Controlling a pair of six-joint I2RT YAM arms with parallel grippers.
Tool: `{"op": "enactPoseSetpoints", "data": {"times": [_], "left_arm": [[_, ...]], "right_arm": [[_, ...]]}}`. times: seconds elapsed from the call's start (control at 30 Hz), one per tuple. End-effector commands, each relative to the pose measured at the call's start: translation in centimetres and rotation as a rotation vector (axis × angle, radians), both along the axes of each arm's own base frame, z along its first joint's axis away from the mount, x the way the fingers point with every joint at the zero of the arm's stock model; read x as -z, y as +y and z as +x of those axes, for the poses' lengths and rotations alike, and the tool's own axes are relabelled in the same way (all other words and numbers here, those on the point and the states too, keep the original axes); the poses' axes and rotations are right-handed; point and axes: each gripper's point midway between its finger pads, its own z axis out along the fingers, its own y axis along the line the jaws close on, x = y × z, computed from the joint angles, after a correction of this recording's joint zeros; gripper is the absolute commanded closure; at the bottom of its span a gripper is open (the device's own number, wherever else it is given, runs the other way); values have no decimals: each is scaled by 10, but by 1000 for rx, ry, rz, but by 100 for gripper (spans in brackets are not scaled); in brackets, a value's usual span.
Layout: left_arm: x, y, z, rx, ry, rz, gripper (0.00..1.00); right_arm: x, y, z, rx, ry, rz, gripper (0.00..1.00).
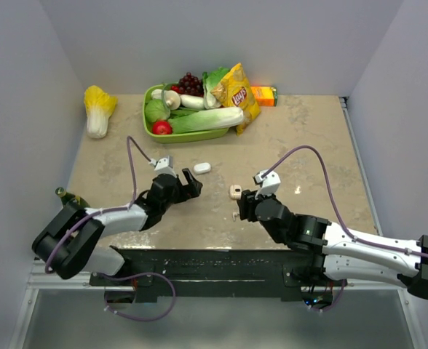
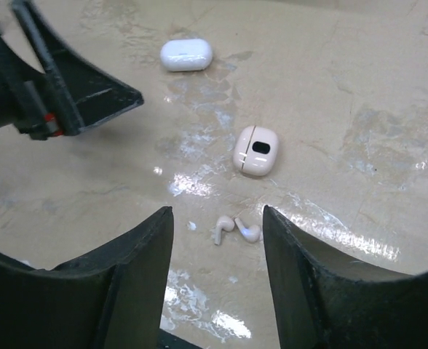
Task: Insert the wireless bluetooth earbuds into the charging case
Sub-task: Place the charging case at the center of the board, then adjust the charging case at the center of the board.
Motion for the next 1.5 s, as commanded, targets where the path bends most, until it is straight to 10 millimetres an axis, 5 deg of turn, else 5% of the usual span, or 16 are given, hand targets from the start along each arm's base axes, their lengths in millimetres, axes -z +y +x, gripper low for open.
{"op": "enactPoseSetpoints", "data": {"times": [0.0, 0.07, 0.13, 0.37, 0.43, 0.73, 1.0, 1.47], "left_arm": [[-11, 9, -15, -19, -71, -44, 0], [-31, 1, -19, 13, -133, -154, 0], [-30, 1, -30, 23, -130, -197, 0], [-17, -3, -52, 89, -62, -213, 1], [-27, -7, -57, 125, -102, -259, 0], [-24, 16, -84, 58, -142, -405, 0], [-25, 22, -88, 46, -161, -422, 0], [-16, 15, -91, 75, -115, -418, 0]], "right_arm": [[12, -7, 8, 85, -8, 16, 39], [19, -5, 11, 92, 10, 21, 37], [34, -6, 18, 109, 62, 17, 37], [80, -13, 51, 163, 184, 0, 61], [87, -13, 60, 187, 199, -11, 69], [120, -7, 89, 233, 247, -89, 91], [138, 14, 94, 156, 298, -93, 99], [142, 35, 100, 87, 308, -85, 99]]}}
